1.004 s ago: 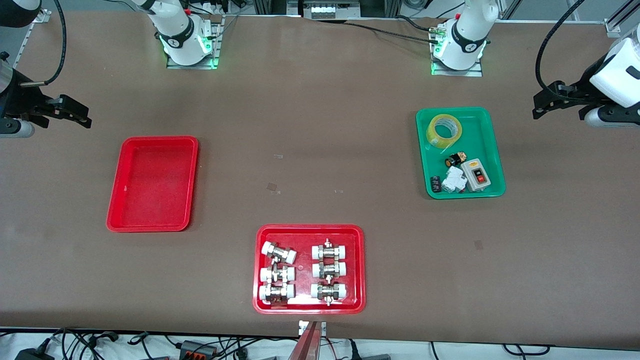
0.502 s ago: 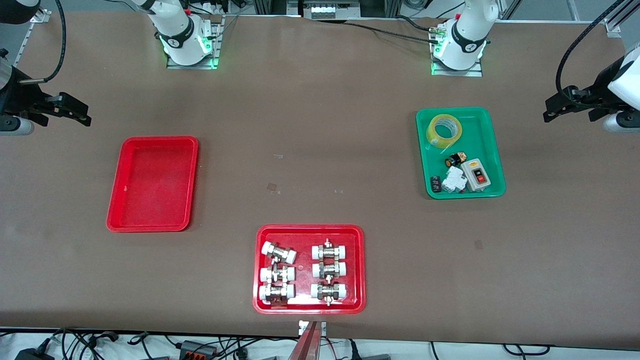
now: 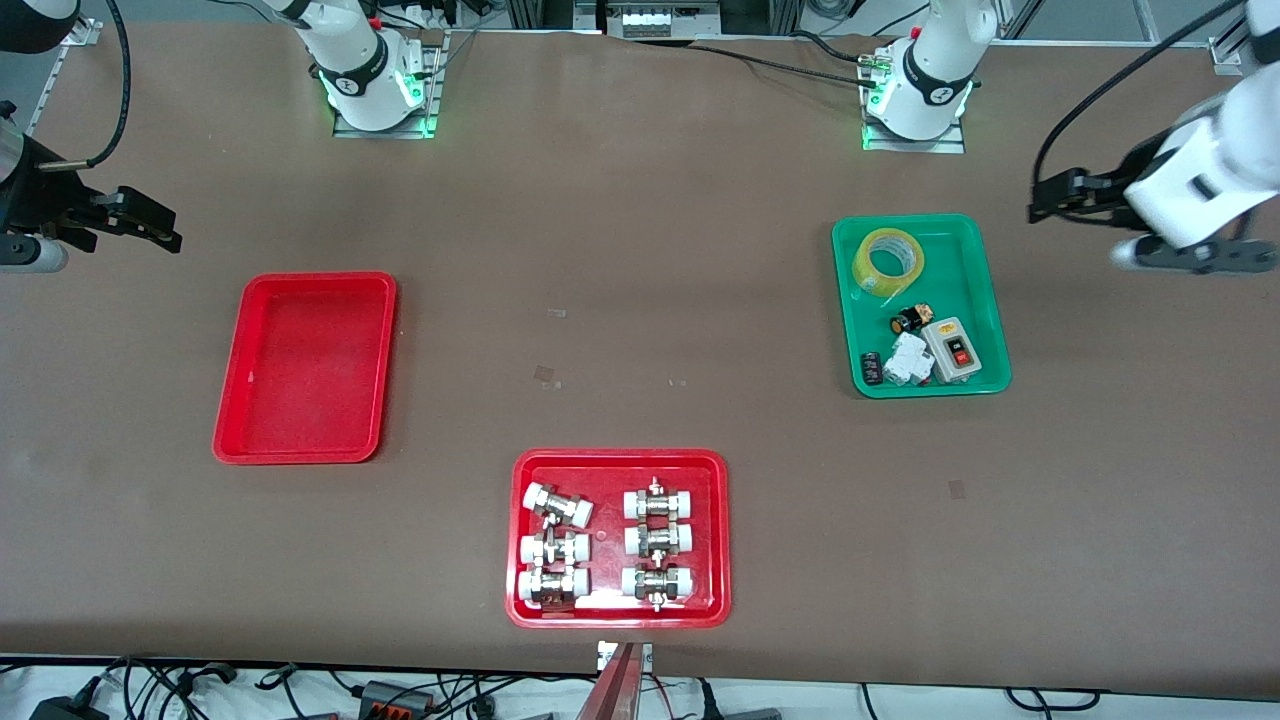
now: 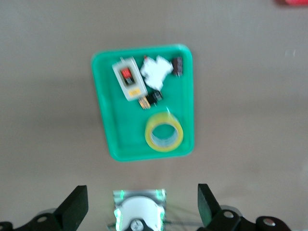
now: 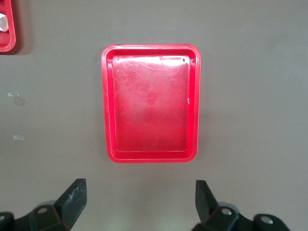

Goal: Left arm passes tape to right arm into tray
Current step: 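Lower the left gripper onto the yellow tape roll and grasp it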

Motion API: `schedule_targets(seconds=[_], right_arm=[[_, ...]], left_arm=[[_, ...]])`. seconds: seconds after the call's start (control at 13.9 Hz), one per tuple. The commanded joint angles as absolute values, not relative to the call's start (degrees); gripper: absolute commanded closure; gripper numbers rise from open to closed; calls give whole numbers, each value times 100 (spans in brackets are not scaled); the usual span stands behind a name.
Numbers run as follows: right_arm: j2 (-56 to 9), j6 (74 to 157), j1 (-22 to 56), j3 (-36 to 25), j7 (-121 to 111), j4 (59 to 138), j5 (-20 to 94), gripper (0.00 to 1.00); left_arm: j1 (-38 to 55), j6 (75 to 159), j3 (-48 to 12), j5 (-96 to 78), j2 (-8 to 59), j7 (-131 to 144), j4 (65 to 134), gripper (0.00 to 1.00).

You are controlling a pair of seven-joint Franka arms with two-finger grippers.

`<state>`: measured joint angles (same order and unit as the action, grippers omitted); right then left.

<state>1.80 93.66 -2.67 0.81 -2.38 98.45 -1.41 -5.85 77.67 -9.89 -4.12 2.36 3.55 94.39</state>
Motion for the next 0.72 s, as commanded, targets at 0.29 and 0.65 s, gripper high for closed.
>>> schedule_targets(seconds=[0.29, 0.65], right_arm=[[229, 9360, -229, 132, -308, 9791, -184, 0], [220, 9352, -202, 132, -299, 9791, -167, 0]], left_arm=[[-642, 10419, -1019, -589, -316, 439, 13073, 0], [-659, 12619, -1037, -589, 192, 422, 14615, 0]])
